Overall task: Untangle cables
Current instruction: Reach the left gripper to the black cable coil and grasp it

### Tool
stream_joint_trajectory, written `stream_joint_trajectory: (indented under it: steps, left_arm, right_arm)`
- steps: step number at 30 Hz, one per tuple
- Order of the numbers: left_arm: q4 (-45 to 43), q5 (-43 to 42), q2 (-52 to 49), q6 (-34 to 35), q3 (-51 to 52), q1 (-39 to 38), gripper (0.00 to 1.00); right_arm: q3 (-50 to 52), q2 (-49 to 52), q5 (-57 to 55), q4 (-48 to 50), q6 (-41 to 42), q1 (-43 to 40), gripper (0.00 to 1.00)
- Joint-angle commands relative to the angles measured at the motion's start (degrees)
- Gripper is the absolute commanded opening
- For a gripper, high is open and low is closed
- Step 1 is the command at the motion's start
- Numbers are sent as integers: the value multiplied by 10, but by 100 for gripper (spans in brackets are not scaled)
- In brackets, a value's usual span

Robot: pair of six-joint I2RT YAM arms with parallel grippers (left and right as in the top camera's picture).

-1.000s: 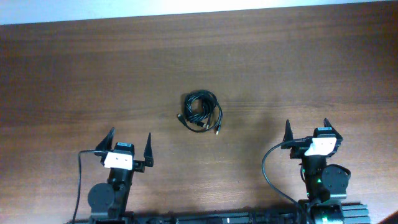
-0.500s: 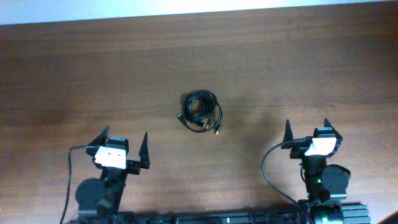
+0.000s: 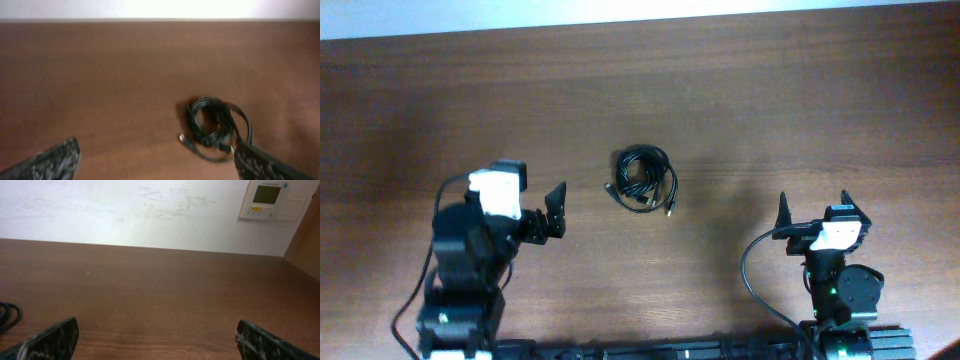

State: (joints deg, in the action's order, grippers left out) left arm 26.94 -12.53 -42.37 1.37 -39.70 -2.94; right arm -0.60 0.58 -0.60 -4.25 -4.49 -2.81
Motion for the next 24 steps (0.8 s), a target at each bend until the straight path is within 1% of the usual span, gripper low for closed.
stream_joint_trajectory:
  steps: [1, 3, 5, 6, 7, 8, 9, 12, 13, 14, 17, 18, 19, 22, 24]
  left_arm:
    - [23, -54, -80, 8, -77, -3, 99]
    - [8, -128, -129, 9, -85, -3, 98]
    - [-1, -231, -172, 8, -85, -3, 99]
    - [-21, -259, -190, 9, -85, -3, 99]
    - [-50, -276, -219, 28, -85, -5, 99]
    - [-66, -257, -241, 85, -85, -5, 99]
    - [-74, -203, -274, 176, -85, -9, 95]
    - [-98, -123, -334, 221, -85, -52, 79]
    - [-117, -66, -357, 231, -85, -84, 77]
    - [-131, 0, -379, 235, -85, -117, 75]
    - [-160, 109, -432, 234, -85, -174, 74]
    - [-176, 133, -453, 227, -85, -190, 74]
    - [-206, 156, -488, 206, -85, -211, 74]
    - [-246, 169, -534, 206, -85, -227, 71]
    - [-287, 169, -567, 169, -85, -242, 66]
  right_arm:
    - [3, -4, -1, -3, 2, -2, 99]
    - [3, -4, -1, -3, 2, -2, 99]
    - [3, -4, -1, -3, 2, -2, 99]
    - [3, -4, -1, -3, 2, -2, 99]
    - [3, -4, -1, -3, 2, -2, 99]
    - [3, -4, -1, -3, 2, -2, 99]
    - [3, -4, -1, -3, 2, -2, 99]
    - [3, -4, -1, -3, 2, -2, 99]
    - [3, -4, -1, -3, 2, -2, 99]
    - [3, -4, -1, -3, 2, -2, 99]
    - [3, -4, -1, -3, 2, -2, 99]
    - [3, -4, -1, -3, 2, -2, 99]
    - [3, -4, -1, -3, 2, -2, 99]
    - [3, -4, -1, -3, 2, -2, 99]
    - [3, -4, -1, -3, 2, -2, 99]
